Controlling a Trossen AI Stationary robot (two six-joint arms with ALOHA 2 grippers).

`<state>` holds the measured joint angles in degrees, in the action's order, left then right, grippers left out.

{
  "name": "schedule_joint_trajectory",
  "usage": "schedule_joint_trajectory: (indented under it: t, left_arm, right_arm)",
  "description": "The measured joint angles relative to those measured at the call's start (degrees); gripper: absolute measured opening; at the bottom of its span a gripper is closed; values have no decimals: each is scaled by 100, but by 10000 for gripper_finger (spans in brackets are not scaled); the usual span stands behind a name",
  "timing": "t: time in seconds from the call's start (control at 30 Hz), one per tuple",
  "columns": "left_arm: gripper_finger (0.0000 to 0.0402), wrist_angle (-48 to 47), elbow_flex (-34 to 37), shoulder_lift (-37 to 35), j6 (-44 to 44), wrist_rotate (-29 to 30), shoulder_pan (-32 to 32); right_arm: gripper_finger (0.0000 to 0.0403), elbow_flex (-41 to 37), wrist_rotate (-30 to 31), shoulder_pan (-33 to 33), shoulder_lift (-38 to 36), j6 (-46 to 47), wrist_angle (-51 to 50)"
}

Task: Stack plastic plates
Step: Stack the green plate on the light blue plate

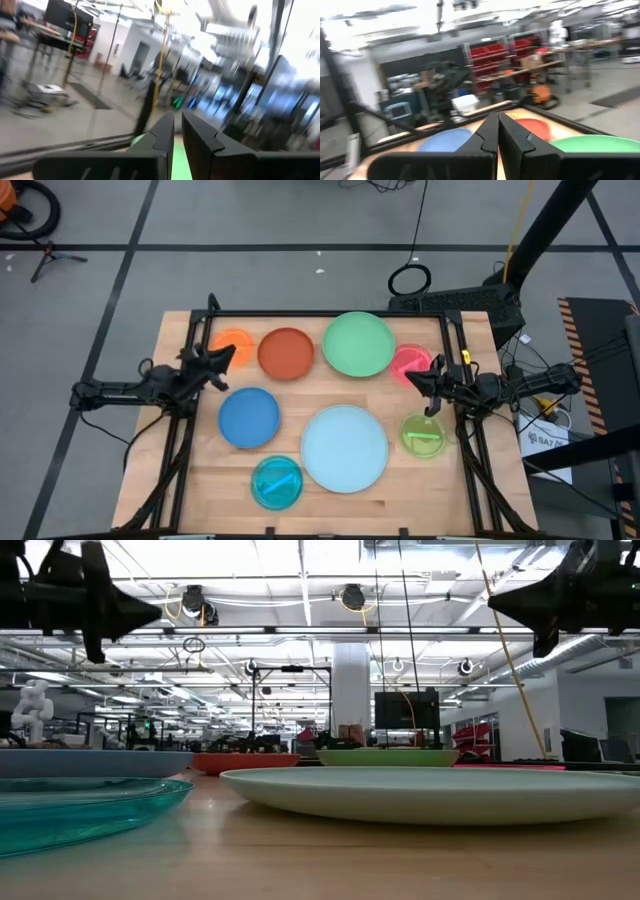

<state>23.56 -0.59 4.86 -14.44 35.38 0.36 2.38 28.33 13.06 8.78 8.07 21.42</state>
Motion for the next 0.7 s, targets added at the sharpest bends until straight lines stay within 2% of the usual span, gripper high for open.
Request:
schedule_joint_trajectory:
  t: [0.2, 0.33, 0.5, 0.57, 0.7]
  left_arm:
    - [42, 356, -44, 2, -1141, 3, -2]
    - [42, 383, -156, 0, -1118, -3, 2]
    - [42, 377, -319, 142, -1272, -525, -7]
    - [42, 353, -428, 312, -1277, -732, -7]
    - [42, 356, -724, 893, -1367, -761, -13]
  right_arm:
    - [0, 363, 7, -4, 444, -155, 2]
    - [0, 803, 61, -4, 833, -357, -21]
    - [0, 1402, 549, -19, 1177, -599, -289]
    - [0, 1666, 742, -66, 1282, -767, -510]
    - [0, 2188, 925, -186, 1454, -1095, -991]
